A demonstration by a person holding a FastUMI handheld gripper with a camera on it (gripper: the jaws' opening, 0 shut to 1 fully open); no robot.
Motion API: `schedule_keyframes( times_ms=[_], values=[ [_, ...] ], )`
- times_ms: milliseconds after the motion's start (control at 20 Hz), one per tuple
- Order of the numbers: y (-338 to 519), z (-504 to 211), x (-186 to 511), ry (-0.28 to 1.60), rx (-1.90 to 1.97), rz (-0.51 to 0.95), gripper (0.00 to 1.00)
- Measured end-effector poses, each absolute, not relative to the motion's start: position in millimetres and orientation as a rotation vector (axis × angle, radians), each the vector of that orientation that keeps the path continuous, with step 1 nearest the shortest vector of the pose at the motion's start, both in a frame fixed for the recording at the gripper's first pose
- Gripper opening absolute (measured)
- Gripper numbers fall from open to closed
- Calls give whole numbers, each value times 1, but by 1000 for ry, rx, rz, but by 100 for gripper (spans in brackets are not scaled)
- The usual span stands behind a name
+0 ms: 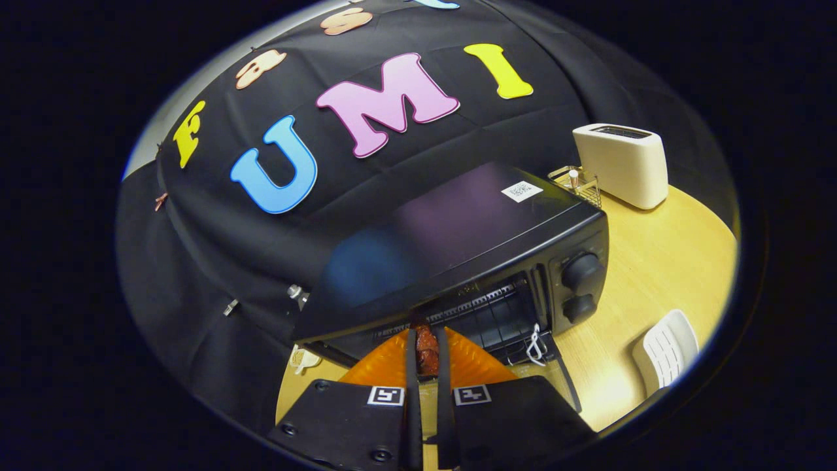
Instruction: Open the toaster oven, put the food inside, and close the toaster oven door.
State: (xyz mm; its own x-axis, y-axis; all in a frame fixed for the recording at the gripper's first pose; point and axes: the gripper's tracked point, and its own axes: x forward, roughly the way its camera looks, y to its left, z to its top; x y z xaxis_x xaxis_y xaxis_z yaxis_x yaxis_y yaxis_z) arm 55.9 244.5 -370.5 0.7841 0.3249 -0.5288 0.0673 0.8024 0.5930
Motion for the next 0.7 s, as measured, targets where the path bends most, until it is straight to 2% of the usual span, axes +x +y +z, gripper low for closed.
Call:
schedule_keyframes(
  times_ms=[350, 550, 650, 700],
  values=[
    [264, -398, 79, 669, 664, 117, 13],
    [267, -411, 86, 680, 613, 149, 13],
    [260, -419, 90, 695, 525, 129, 17],
    [256, -424, 87, 713, 484, 121, 24]
  ],
)
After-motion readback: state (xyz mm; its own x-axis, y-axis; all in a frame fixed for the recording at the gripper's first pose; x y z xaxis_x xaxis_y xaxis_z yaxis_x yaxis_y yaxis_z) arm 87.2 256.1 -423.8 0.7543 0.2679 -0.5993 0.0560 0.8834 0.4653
